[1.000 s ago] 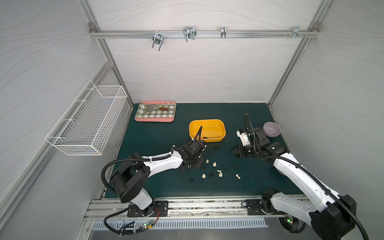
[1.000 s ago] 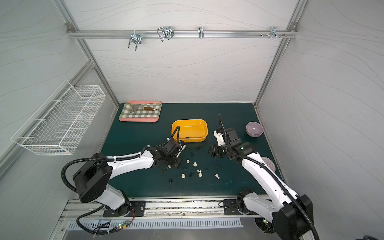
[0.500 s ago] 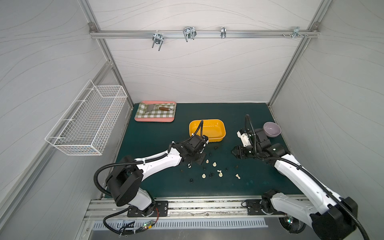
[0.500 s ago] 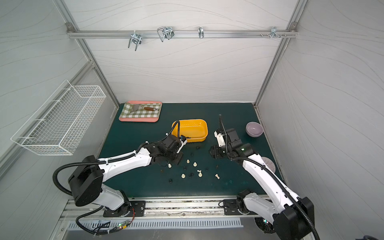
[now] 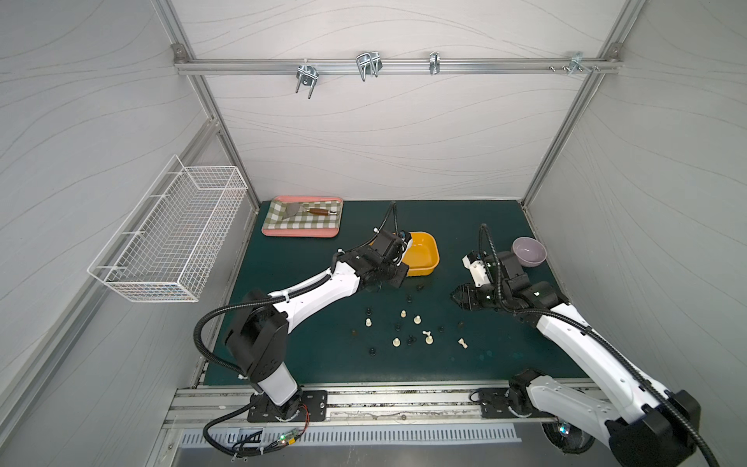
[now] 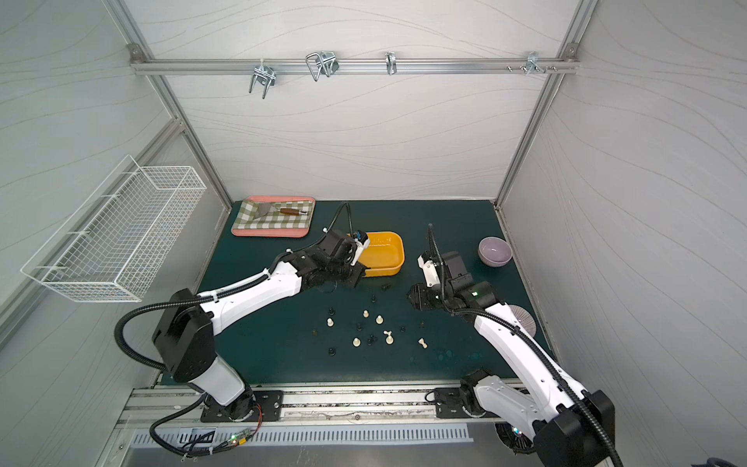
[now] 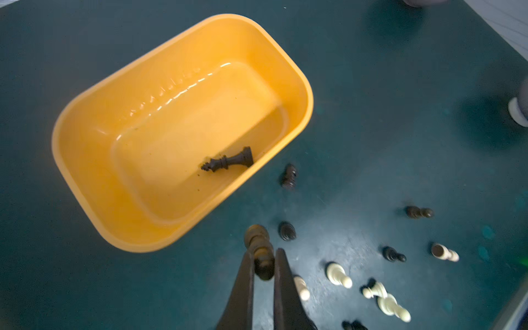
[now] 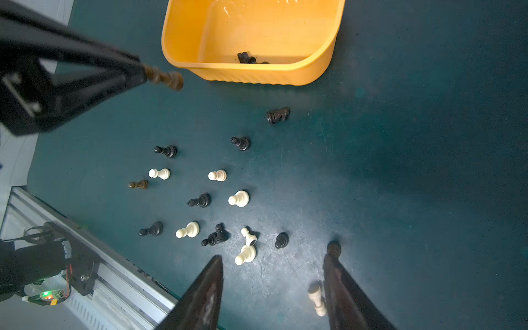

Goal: Put the chess pieces into the storage box
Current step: Pick up the chess piece at the center of the board, then place the chess piece in the storage box.

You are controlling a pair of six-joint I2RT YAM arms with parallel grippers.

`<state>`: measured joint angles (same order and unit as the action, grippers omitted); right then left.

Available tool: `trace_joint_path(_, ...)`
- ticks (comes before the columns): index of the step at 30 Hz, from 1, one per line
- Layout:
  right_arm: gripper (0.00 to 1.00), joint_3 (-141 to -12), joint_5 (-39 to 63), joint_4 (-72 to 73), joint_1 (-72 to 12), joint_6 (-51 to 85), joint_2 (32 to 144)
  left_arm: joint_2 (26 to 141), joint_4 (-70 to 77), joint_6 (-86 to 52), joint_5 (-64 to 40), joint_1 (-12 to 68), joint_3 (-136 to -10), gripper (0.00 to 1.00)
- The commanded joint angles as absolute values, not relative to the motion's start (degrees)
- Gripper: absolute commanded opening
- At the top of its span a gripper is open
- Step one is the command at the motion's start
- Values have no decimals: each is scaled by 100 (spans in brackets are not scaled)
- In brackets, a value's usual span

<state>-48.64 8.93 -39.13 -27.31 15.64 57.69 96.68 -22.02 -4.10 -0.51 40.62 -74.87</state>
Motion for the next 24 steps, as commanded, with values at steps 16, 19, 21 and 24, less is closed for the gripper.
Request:
trace_joint_path(16, 57, -4644, 947, -4368, -3027, 1828, 5364, 11273, -1918, -332, -235, 3653, -9196, 4)
trace_joint_path(19, 57, -4580, 945, -4402, -3040, 1861, 5261, 11373, -1932, -365, -253, 3641, -9250, 4)
trace_joint_path(21, 57, -4536, 942, -4412, -3041, 1883, 5198, 11425, -1930, -385, -263, 3645, -9281, 4)
trace_joint_path(24, 57, -4466, 951, -4403, -3041, 1896, 5163, 11477, -1945, -396, -270, 3640, -9303, 3)
